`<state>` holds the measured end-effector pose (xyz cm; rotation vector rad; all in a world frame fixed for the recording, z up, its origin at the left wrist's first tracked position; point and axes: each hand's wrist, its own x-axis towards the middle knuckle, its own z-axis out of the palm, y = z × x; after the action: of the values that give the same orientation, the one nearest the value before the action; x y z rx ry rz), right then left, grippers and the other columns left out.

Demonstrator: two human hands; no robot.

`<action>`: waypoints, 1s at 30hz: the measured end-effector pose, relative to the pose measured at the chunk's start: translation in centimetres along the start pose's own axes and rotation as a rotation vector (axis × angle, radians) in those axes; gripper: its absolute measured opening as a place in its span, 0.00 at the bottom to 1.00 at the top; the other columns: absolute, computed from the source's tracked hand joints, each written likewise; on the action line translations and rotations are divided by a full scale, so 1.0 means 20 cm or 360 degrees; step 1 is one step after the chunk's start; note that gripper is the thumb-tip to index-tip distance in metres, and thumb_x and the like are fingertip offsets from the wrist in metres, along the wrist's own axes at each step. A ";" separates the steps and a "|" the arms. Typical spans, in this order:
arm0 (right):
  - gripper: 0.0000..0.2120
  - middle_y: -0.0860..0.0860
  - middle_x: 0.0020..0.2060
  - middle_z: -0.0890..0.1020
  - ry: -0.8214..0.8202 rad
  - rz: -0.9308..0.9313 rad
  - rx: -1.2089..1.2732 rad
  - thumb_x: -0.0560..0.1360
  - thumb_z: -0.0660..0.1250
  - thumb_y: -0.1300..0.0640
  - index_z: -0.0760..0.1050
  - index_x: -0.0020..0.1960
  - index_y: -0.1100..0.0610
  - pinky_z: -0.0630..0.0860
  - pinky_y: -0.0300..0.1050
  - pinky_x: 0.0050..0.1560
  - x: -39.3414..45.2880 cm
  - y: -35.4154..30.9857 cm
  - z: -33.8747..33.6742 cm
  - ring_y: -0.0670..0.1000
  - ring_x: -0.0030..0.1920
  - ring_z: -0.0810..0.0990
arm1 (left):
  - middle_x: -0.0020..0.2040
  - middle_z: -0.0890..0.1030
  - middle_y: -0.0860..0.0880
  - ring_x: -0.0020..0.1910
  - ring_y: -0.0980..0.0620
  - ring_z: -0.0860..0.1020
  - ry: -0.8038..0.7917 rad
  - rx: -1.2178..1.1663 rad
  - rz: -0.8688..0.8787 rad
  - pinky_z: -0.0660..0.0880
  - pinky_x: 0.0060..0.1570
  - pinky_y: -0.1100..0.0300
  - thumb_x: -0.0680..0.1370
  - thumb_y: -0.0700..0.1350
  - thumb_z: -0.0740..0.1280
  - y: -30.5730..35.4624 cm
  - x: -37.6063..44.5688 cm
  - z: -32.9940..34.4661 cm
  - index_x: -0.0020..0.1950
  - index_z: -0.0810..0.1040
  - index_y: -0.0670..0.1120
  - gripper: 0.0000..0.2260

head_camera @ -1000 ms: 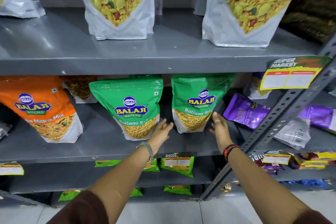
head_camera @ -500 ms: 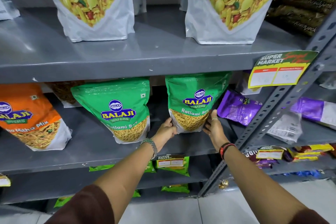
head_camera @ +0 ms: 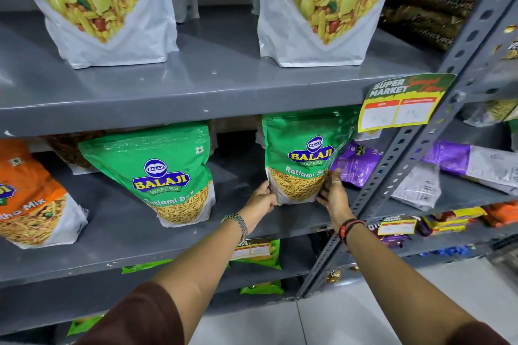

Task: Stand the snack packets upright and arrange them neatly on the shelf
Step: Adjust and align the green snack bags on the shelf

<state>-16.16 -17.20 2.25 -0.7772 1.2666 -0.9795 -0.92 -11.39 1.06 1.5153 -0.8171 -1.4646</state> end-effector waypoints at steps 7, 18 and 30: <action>0.29 0.55 0.71 0.69 -0.0046 -0.0048 -0.0100 0.78 0.41 0.39 0.62 0.72 0.53 0.67 0.49 0.64 0.00 0.01 -0.02 0.56 0.70 0.69 | 0.63 0.72 0.50 0.60 0.52 0.70 -0.0036 -0.0035 0.0034 0.67 0.66 0.53 0.76 0.33 0.55 0.00 -0.02 0.01 0.72 0.62 0.48 0.25; 0.11 0.53 0.33 0.71 0.0022 0.0215 -0.0457 0.76 0.53 0.69 0.70 0.40 0.60 0.71 0.33 0.22 -0.08 0.24 0.09 0.49 0.31 0.69 | 0.52 0.80 0.40 0.31 0.56 0.83 0.0253 -0.0157 -0.0152 0.79 0.36 0.63 0.79 0.34 0.55 -0.28 -0.18 -0.44 0.66 0.68 0.35 0.16; 0.21 0.58 0.67 0.71 -0.0827 0.0208 -0.0575 0.79 0.54 0.63 0.61 0.71 0.58 0.68 0.56 0.67 -0.43 0.28 0.73 0.60 0.69 0.68 | 0.61 0.70 0.43 0.53 0.48 0.72 0.1010 0.0187 -0.0022 0.73 0.45 0.57 0.74 0.31 0.61 -0.25 -0.47 -1.09 0.70 0.63 0.42 0.24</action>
<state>-0.98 -7.72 3.01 -1.1275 1.0251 -0.4009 19.21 1.96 -0.50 1.9251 -0.5075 -0.8608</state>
